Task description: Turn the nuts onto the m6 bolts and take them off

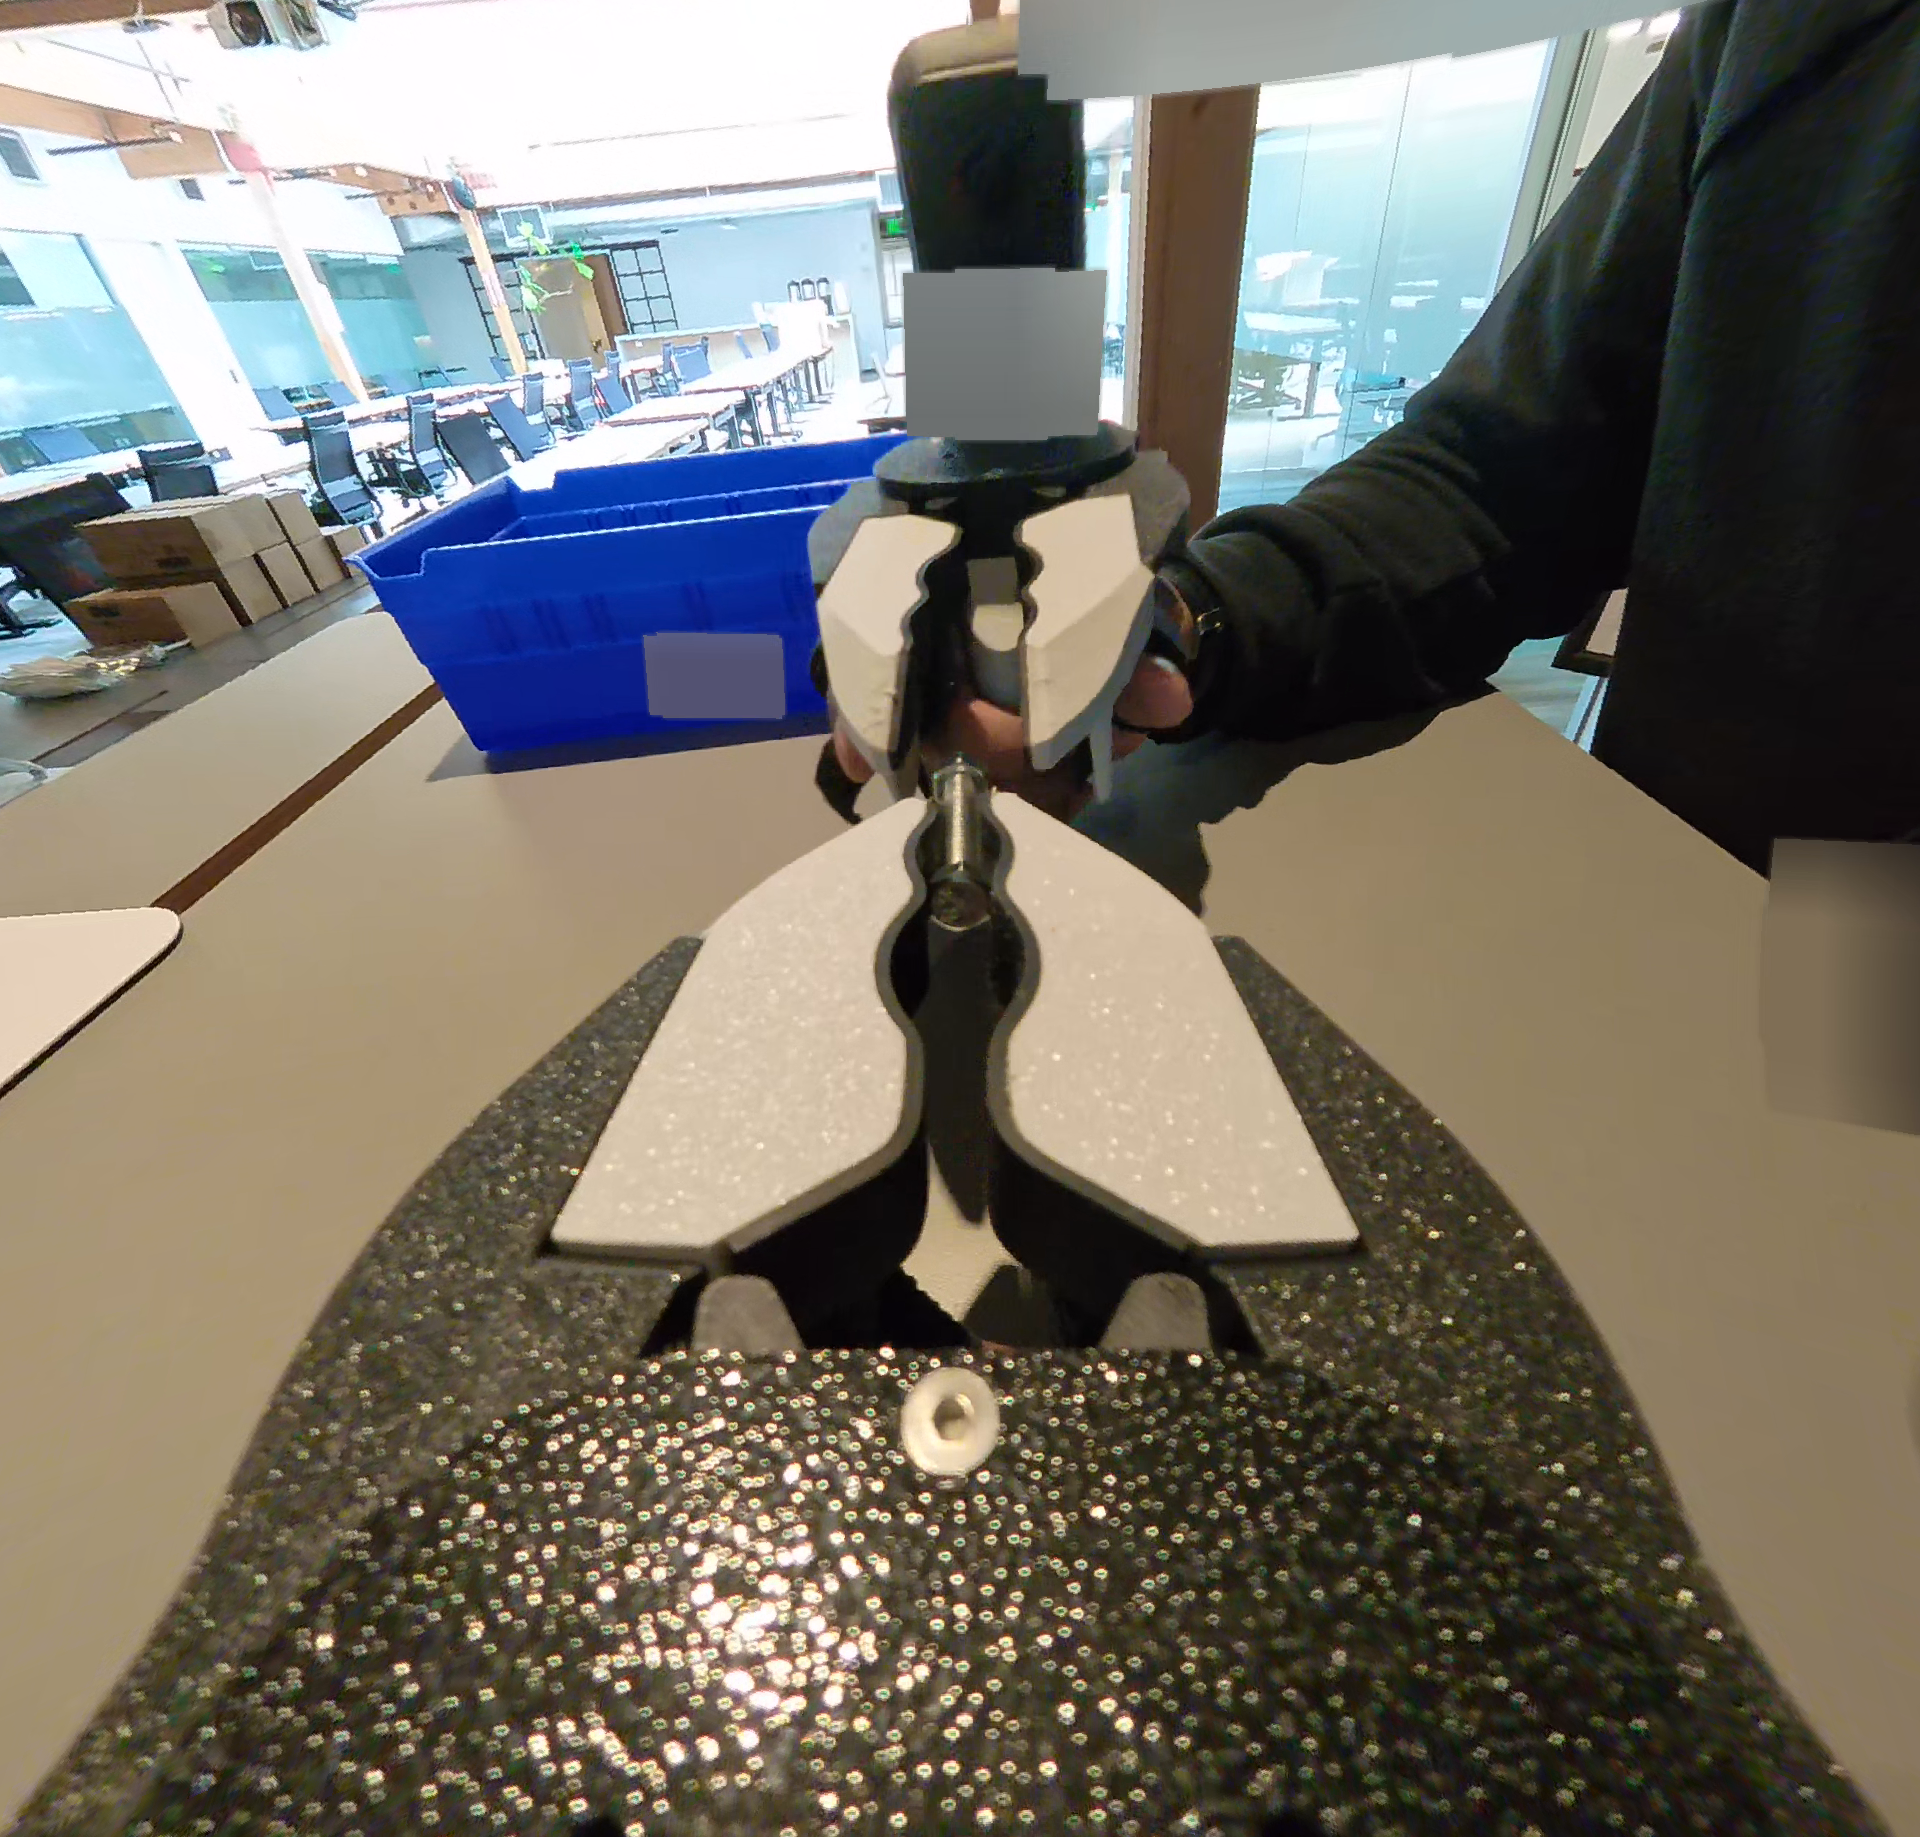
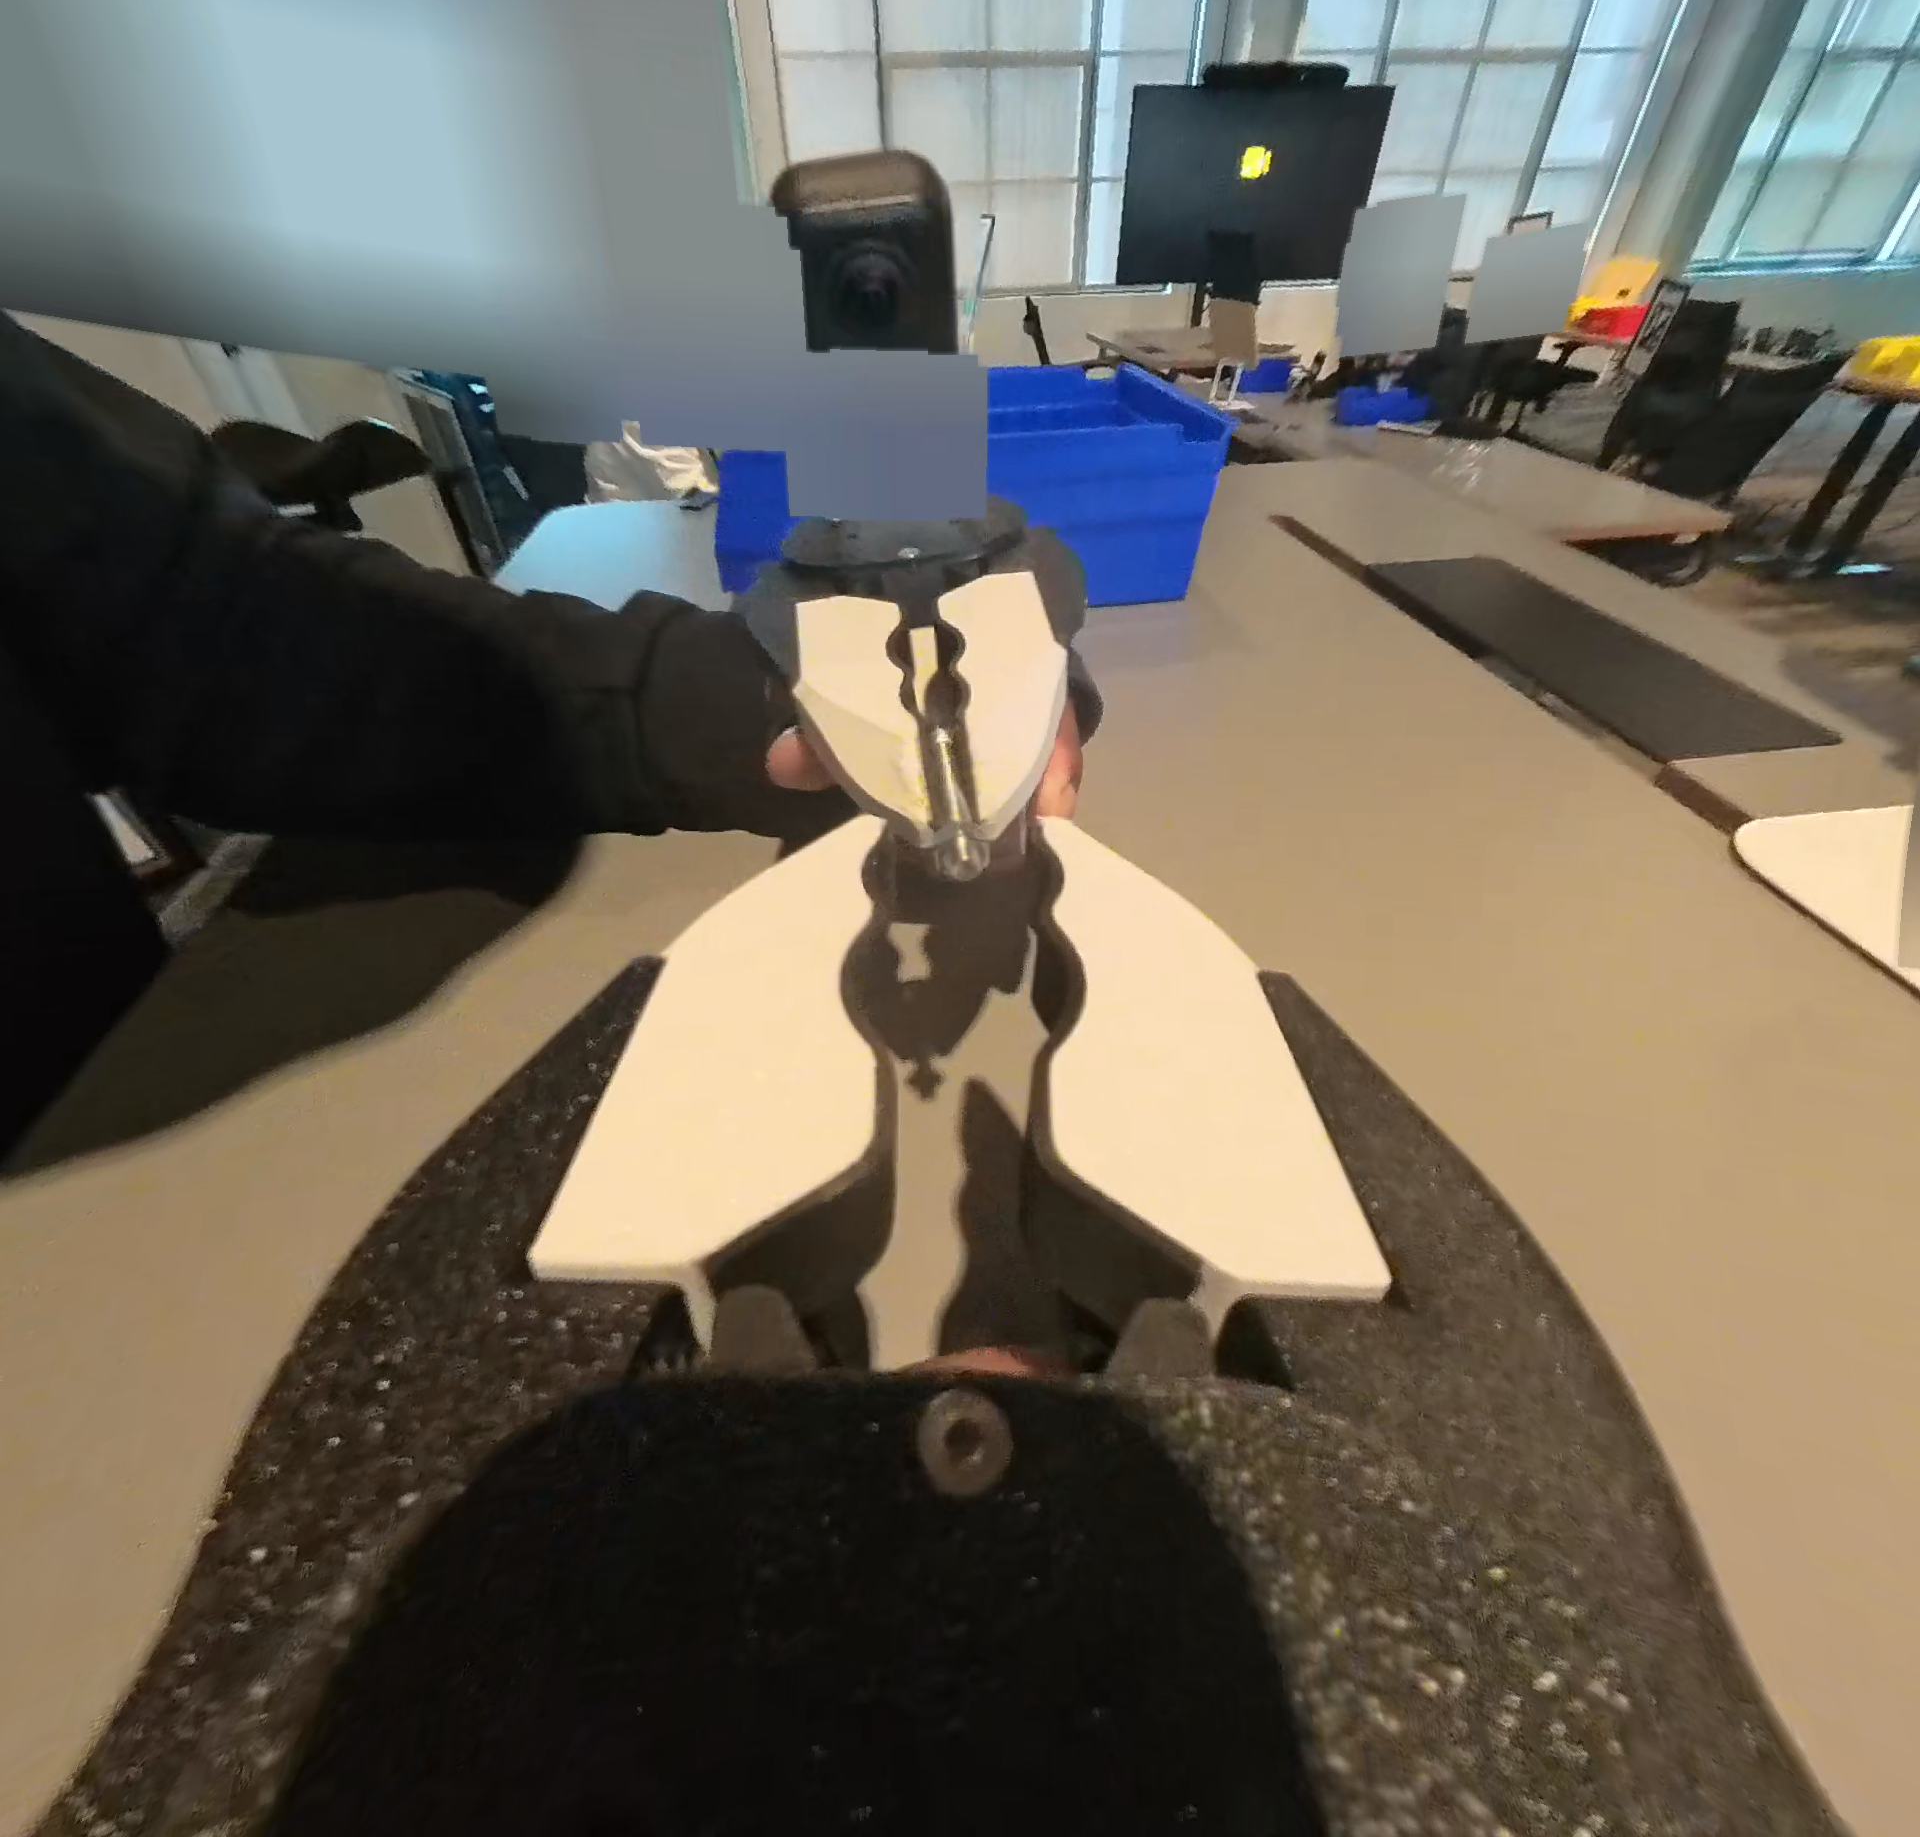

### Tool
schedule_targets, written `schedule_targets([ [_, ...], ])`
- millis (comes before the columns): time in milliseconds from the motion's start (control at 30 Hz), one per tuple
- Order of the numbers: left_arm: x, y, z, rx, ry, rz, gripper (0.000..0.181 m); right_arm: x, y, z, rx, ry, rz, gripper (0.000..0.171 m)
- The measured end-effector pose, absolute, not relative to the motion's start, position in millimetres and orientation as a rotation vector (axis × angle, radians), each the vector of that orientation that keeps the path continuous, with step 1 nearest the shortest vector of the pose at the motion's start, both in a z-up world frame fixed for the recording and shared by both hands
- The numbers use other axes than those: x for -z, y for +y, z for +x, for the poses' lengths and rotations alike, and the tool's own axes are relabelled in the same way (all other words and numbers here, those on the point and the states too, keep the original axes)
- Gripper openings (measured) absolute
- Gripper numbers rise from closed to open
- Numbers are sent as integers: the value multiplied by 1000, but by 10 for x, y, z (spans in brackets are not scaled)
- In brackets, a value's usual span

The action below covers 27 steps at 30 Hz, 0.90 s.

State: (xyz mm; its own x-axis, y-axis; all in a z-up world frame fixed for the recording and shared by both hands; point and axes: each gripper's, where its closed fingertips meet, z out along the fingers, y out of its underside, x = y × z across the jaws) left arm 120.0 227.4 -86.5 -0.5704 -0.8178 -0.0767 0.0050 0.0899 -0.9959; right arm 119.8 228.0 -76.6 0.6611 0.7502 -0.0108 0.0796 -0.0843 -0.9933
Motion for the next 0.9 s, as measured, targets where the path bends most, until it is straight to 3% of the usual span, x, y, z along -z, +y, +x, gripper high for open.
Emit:
schedule_targets([
  [300, 879, 2261, 1203, 1547, 1711, -808, 5, 833, 2304, 1159, -719, -660, -1651, 10],
  [600, 892, 2273, 1221, 1525, 1711, -819, 5, 819, 2313, 1166, -1489, -221, -1688, 10],
  [767, 867, 2303, 1218, 1544, 1686, -829, 5, 804, 2324, 1217, -1221, -404, -1664, 29],
  [900, 866, 2307, 1219, 1549, 1685, -834, 5, 816, 2345, 1261, -902, -546, -1645, 34],
])
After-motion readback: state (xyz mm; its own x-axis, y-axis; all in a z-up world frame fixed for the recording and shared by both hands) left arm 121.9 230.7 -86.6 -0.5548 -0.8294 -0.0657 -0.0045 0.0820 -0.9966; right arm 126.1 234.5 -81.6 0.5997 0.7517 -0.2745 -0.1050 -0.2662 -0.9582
